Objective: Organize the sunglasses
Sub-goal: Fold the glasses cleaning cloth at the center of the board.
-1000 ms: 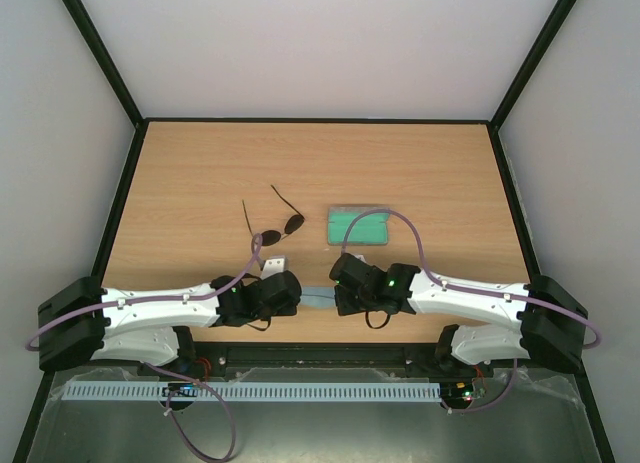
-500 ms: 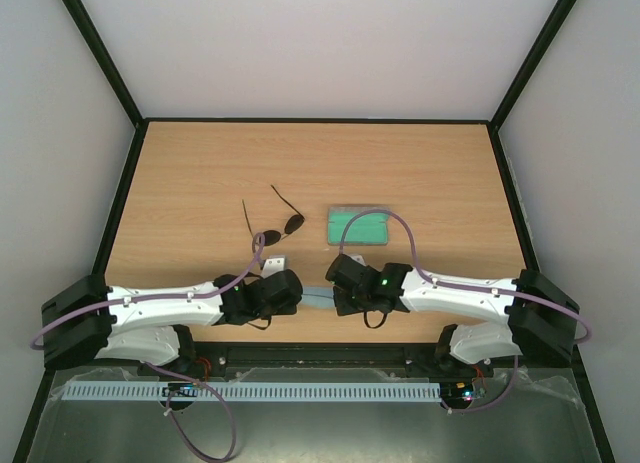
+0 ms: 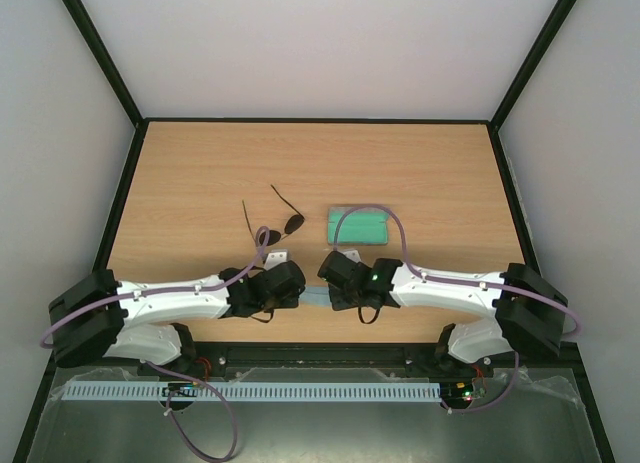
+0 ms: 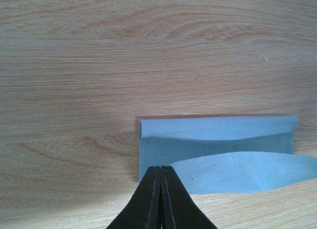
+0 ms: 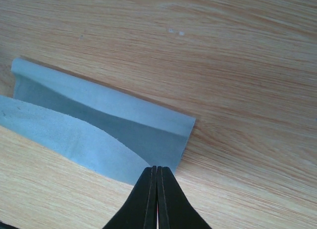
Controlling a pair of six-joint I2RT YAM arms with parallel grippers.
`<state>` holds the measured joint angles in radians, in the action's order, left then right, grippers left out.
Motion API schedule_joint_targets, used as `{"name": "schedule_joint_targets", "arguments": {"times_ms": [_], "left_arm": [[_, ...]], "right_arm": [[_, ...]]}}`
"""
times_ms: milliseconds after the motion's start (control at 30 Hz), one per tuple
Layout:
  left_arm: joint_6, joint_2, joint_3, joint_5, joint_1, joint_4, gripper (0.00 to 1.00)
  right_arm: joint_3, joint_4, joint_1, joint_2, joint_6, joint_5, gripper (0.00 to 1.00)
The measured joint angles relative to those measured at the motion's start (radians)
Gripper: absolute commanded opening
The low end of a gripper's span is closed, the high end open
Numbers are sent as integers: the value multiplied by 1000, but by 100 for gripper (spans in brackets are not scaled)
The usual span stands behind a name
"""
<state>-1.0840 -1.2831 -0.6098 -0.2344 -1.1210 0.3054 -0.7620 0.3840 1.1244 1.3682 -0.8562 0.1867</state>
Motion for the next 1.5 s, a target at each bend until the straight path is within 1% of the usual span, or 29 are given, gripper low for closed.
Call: {"name": "schedule_joint_targets", "arguments": {"times_ms": [367,1200,1500], "left_arm": [[20,-26,-13,10,23,-2,2],[56,-67,-31,26,56,-10,2],[74,-93,-31,34,60,-39,2]], "right_arm": [[-2,10,-18,15,1,28,1],[-3,11,-64,45,31,28,1],[-3,11,-66,48,37,26,1]]}}
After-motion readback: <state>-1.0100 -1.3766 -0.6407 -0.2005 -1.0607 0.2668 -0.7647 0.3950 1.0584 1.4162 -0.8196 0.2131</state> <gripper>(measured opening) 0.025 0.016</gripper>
